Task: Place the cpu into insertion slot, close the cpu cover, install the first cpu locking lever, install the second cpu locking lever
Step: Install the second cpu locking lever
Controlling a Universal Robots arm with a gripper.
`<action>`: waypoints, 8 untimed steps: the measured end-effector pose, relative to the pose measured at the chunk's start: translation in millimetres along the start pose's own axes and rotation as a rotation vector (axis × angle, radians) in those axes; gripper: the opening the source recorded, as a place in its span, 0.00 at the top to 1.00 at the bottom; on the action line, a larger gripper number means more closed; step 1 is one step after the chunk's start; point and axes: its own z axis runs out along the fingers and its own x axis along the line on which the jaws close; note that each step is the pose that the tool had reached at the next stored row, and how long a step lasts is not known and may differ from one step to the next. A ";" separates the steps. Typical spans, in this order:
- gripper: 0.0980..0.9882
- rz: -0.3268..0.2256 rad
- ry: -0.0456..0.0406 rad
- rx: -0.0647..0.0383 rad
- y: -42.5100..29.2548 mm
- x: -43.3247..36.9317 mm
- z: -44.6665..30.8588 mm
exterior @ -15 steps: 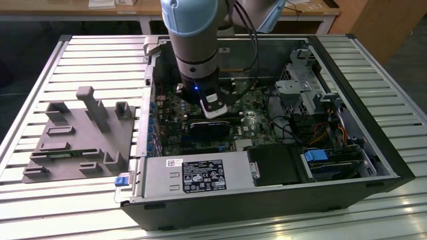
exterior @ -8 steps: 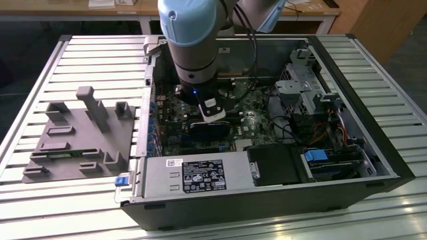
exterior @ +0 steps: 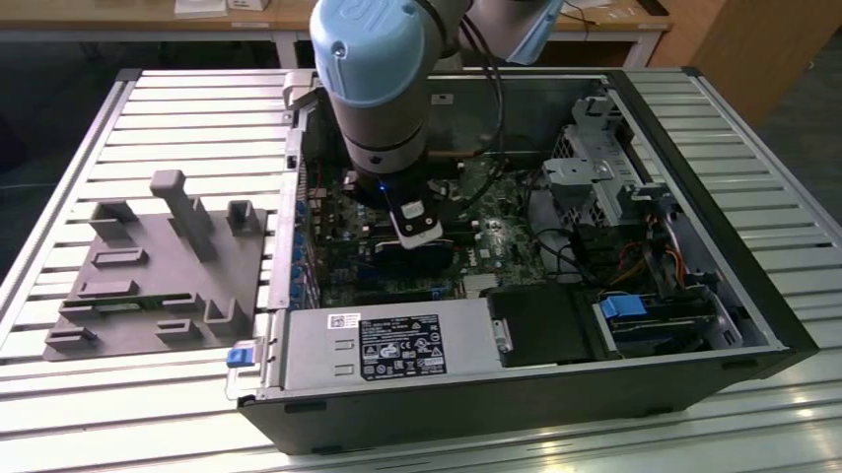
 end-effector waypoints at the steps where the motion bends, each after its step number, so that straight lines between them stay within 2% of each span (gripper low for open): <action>1: 1.00 -0.001 0.0006 -0.001 -0.5 0.8 0.7; 8: 1.00 -0.005 0.0060 -0.015 -3.1 5.5 5.1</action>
